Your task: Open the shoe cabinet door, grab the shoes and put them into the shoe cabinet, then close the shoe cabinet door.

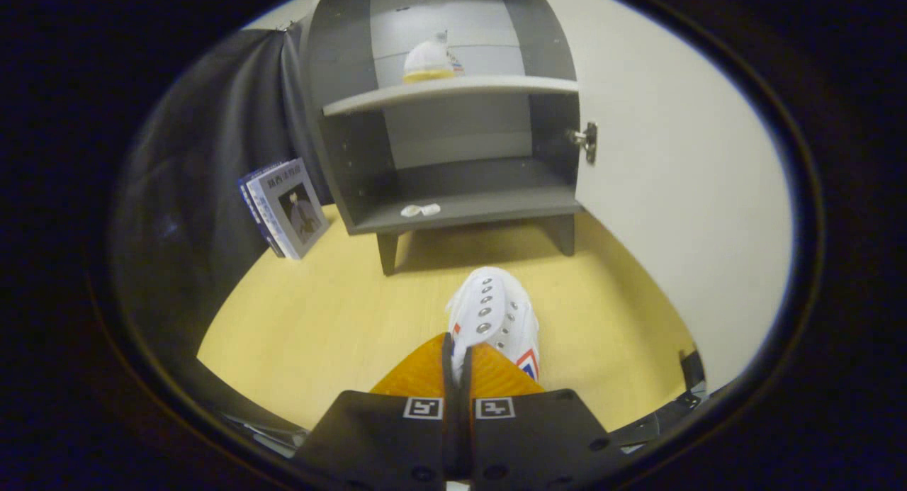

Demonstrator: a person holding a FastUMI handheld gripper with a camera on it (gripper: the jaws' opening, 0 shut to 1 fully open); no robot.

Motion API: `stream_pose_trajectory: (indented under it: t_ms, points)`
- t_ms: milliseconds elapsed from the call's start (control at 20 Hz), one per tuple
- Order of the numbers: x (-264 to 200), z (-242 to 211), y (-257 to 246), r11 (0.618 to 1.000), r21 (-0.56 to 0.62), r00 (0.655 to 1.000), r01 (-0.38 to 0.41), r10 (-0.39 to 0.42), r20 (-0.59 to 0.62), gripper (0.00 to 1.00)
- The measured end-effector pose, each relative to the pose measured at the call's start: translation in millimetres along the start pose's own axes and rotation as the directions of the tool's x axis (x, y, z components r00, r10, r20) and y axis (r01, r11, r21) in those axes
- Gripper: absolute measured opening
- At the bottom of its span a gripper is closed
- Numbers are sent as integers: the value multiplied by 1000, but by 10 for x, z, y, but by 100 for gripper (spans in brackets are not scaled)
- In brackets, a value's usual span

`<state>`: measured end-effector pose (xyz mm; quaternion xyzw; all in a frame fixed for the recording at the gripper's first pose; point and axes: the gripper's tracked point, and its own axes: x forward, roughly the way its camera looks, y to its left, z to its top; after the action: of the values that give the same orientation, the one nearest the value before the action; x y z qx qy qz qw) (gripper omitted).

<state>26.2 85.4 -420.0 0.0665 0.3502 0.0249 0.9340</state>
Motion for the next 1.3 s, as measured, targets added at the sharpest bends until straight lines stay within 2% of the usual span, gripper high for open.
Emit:
stream_pose_trajectory:
  t_ms: [300,550,650,850,1100,1300]
  points:
    - [-541,1174,9,997,-51,987,66,-57,151,2]
    - [-599,2269,60,994,-83,952,65,-37,304,2]
    - [-458,2626,72,992,-108,936,59,-17,352,2]
    - [-22,3211,-32,993,-112,925,37,8,380,2]
    - [703,3744,-204,984,-175,935,45,20,355,2]
    - [1175,3922,-300,976,-215,947,43,29,320,2]
